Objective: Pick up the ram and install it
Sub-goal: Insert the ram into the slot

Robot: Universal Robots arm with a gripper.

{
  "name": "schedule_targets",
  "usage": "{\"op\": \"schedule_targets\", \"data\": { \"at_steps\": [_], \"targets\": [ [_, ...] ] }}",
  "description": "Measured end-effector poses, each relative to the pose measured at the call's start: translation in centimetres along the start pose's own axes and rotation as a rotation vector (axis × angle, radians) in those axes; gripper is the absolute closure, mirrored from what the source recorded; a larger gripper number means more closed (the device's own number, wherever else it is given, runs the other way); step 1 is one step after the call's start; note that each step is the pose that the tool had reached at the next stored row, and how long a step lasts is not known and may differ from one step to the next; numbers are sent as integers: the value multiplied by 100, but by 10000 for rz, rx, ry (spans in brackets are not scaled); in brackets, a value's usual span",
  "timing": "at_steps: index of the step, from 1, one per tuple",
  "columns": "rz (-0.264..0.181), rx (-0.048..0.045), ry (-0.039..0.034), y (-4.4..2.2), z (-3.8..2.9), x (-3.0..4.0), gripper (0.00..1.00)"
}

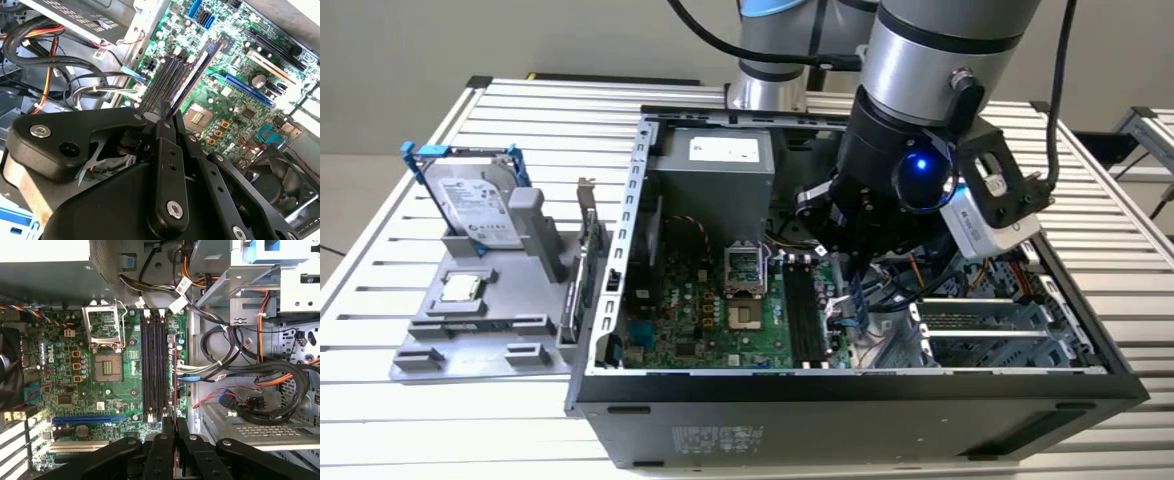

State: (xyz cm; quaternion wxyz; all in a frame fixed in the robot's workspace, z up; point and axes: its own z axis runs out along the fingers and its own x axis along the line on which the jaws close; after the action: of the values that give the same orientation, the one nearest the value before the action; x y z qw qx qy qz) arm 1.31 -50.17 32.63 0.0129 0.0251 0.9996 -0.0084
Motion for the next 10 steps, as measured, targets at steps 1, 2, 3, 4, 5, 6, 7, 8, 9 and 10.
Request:
{"op": "schedule_targets", "data": {
  "at_steps": [1,2,3,4,5,6,7,8,9,10],
  "targets": [
    [0,0,0,4,9,1,100],
    [0,1,0,8,18,2,100],
    [0,0,0,13,27,3,100],
    [0,2,0,17,36,4,100],
    [0,2,1,22,46,5,100],
    [-1,2,1,26,56,5,100],
    [0,1,0,31,67,6,100],
    [0,3,0,34,76,6,100],
    [0,2,1,37,85,7,100],
    [0,1,0,42,93,7,100]
  ]
}}
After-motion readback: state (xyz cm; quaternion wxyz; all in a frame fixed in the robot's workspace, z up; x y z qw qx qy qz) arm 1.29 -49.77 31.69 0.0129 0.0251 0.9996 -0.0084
